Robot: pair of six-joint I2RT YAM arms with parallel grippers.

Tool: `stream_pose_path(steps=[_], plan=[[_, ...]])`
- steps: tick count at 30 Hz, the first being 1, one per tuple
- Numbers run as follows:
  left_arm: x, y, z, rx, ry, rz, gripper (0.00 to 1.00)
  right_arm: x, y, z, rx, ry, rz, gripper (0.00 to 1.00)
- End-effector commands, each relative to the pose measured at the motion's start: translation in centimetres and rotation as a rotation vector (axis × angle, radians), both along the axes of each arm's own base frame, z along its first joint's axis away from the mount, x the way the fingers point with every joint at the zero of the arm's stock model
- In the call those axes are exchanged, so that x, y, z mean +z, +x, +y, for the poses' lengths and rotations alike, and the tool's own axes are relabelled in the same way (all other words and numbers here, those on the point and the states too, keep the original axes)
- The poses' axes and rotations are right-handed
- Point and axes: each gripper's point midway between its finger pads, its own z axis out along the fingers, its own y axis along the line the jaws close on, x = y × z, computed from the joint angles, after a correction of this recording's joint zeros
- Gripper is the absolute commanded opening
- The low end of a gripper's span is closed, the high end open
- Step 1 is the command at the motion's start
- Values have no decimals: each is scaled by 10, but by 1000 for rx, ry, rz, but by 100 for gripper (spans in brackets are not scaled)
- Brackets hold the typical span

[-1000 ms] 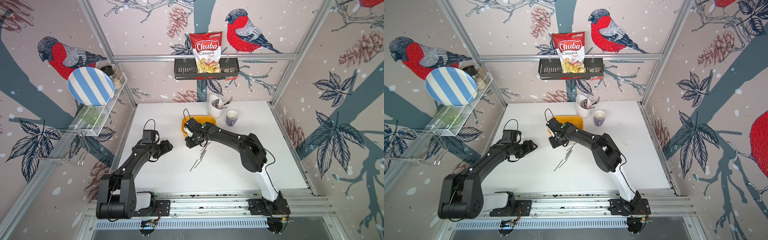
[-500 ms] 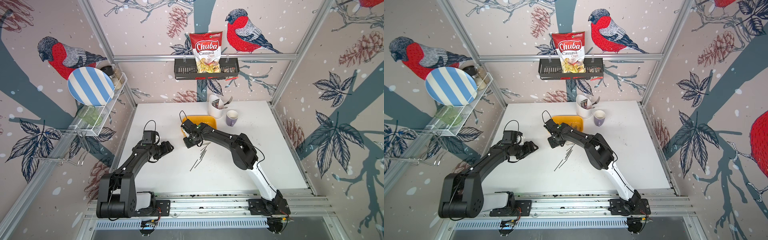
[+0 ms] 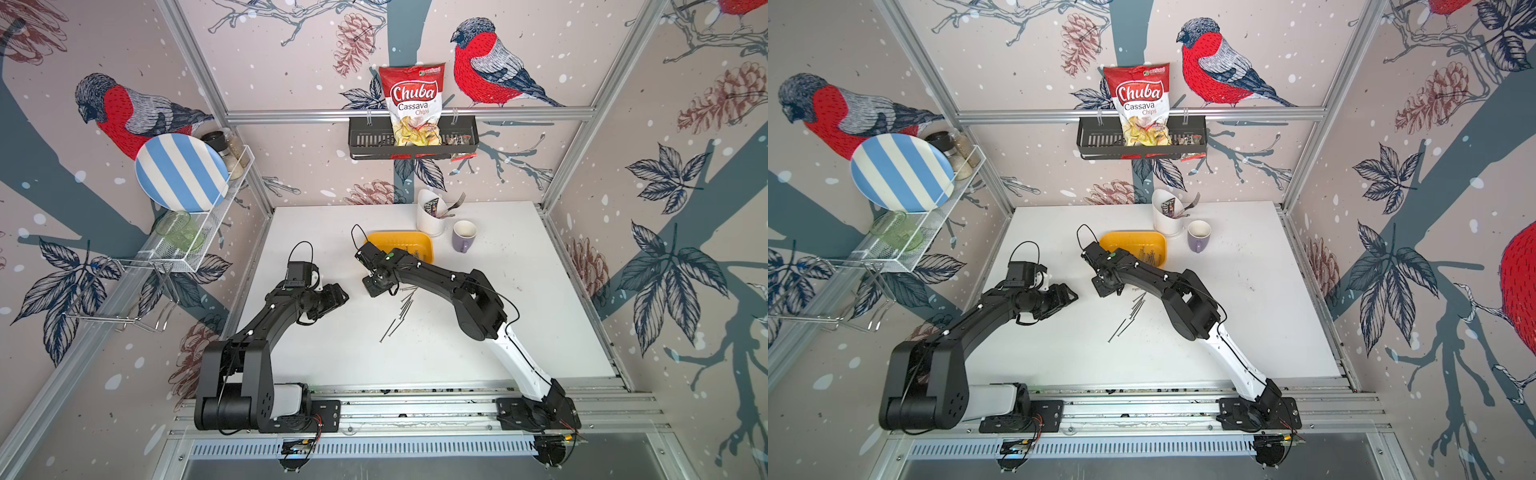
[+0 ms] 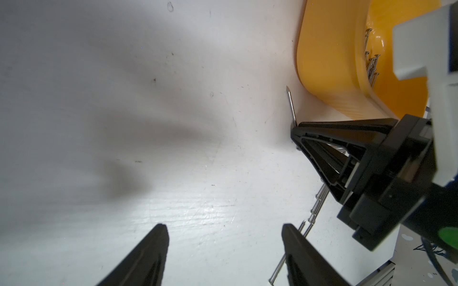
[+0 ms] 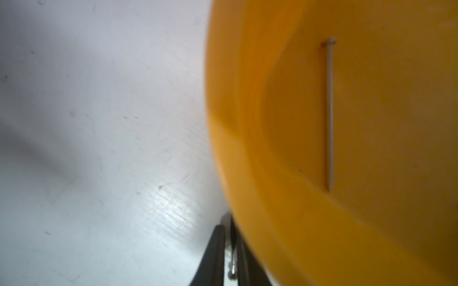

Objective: Put the nails on the desktop into the storage box
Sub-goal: Pick up the nail from the center of the board, then place the nail in the storage box.

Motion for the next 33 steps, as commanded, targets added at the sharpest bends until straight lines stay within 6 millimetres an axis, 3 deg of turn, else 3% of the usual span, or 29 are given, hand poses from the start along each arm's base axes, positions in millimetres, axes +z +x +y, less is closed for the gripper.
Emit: stream_pose_path(steps=[1,3,6,16,22,27,33], plan=[[1,2,0,-15,-3,-16,75,-21,-24,-20,33,-120,74,6],[0,2,0,-14,-4,-15,75,-18,-28,-20,48,-131,68,0],[1,2,-1,-15,-5,-17,75,-4,-31,-15,69,-118,49,0],[6,3,-1,-14,-3,-31,75,99,-17,9,11,177,12,0],[6,3,0,-7,-6,-33,75,148,6,-1,-71,314,-8,0],[6,1,-1,-5,-14,-28,75,148,59,-48,-280,324,-32,0],[4,-1,-6,-13,-37,-18,75,113,106,-95,-466,257,-38,0]])
